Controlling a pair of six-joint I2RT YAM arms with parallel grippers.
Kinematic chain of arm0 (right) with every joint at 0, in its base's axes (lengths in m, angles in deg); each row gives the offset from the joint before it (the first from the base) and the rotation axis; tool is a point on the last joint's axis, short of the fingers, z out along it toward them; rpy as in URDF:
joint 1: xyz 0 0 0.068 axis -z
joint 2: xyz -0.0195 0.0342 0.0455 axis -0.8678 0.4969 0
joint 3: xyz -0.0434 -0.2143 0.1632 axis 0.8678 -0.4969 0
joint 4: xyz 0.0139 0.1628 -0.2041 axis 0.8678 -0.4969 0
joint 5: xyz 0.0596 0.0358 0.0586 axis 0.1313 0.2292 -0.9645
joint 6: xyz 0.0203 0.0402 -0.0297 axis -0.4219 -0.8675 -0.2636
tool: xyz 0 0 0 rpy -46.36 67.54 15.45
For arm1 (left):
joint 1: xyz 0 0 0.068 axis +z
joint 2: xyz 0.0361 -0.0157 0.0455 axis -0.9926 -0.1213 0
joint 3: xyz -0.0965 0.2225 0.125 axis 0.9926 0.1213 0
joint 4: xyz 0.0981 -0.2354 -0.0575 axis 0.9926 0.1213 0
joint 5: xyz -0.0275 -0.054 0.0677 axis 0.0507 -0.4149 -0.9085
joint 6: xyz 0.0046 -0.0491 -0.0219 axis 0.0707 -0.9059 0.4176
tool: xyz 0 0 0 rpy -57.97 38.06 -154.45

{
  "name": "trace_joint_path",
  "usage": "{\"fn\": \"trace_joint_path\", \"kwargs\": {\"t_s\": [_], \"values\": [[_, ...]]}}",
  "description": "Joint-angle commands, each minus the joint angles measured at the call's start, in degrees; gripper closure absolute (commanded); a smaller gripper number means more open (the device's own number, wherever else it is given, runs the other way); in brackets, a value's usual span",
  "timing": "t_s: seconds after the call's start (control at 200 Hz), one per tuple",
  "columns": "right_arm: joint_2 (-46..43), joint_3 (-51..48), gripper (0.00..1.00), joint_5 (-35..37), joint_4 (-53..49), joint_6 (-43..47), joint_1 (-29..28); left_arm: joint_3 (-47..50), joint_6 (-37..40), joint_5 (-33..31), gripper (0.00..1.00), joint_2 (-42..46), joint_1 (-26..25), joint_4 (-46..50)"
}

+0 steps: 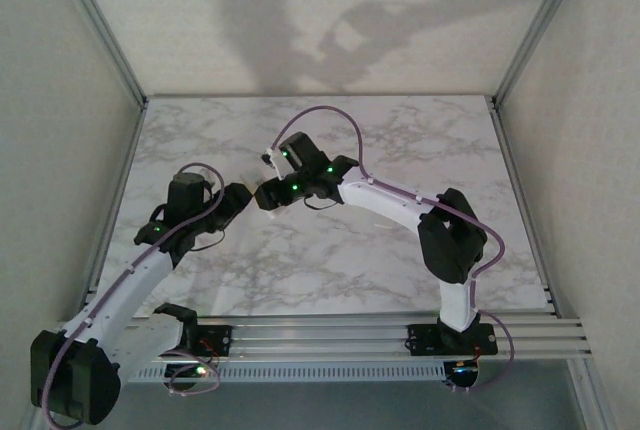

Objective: Load the batteries into the remote control

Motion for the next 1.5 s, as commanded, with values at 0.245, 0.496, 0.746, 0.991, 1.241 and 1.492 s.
{"fn": "trace_joint_path", "kwargs": {"t_s": [0.245,0.496,0.746,0.991,1.241,1.492], "values": [[-0.4,-1.1,0.45,-0.6,-0.3,0.3,-1.1,-0.8,-5.1,1.9,0.48,6.1,1.0,-6.5],[-0.7,0.3,0.44,-3.8,-0.1,0.0,-0.7,-0.1,-4.5,1.7,0.47,5.2,1.8,-5.0],[-1.2,-0.3,0.44,-6.4,1.8,-0.1,-2.0,-0.9,-4.8,2.8,0.6,2.0,1.8,-7.9],[-1.6,-0.5,0.44,-7.8,4.7,-1.8,-3.1,-0.3,-4.1,3.1,0.71,-0.4,1.9,-8.2],[-4.8,-1.8,0.31,-6.4,3.5,-2.9,-3.1,-8.4,7.4,-9.5,0.98,-3.2,1.8,6.7],[-18.9,-15.3,0.14,-2.3,7.3,-5.7,3.6,-22.5,23.9,-19.9,1.0,-15.5,-1.3,29.2]]}}
